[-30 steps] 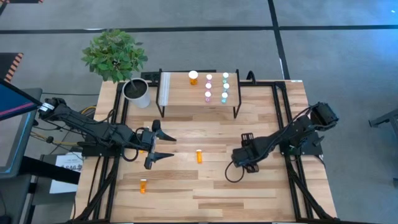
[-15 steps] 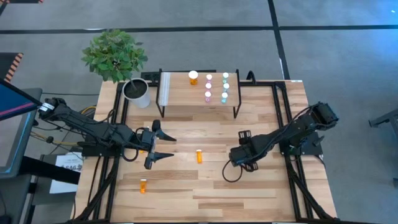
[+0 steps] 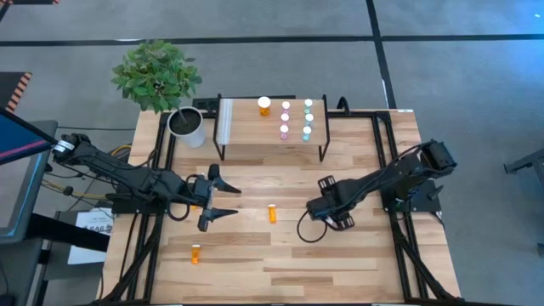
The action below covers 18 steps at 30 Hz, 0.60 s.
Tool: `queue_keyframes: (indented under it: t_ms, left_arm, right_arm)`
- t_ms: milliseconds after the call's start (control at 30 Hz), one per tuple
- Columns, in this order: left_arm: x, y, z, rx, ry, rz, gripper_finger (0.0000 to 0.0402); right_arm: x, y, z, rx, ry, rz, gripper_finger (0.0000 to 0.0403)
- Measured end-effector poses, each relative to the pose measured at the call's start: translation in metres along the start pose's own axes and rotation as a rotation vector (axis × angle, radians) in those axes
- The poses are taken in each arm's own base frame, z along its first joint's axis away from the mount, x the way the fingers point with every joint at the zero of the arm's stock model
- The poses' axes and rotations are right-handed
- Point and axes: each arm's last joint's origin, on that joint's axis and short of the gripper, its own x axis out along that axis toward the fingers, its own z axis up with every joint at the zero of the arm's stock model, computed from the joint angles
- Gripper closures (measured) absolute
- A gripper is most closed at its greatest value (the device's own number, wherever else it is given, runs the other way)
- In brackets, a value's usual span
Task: Pick and place medicine bottles onto shelf by color
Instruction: Put the large orange pill bottle on the shelf aligned with the other large orange pill bottle
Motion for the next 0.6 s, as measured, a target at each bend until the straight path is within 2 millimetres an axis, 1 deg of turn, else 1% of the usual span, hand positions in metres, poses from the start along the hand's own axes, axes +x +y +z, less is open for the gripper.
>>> queue_keyframes:
  t_ms: [300,400,600]
  left_arm:
    - [0.004,0.0,-0.003,0.004,0.014,0.011,0.0136]
    - [0.007,0.0,-0.006,0.008,0.03,0.015,0.0136]
    - [0.009,-0.001,-0.006,0.006,0.023,0.007,0.0136]
  right_arm:
    - [0.008,0.008,0.007,-0.115,-0.001,0.025,0.0133]
    - [0.016,0.013,0.012,-0.145,0.004,0.026,0.0133]
    - [0.03,0.02,0.016,-0.154,0.067,0.028,0.0133]
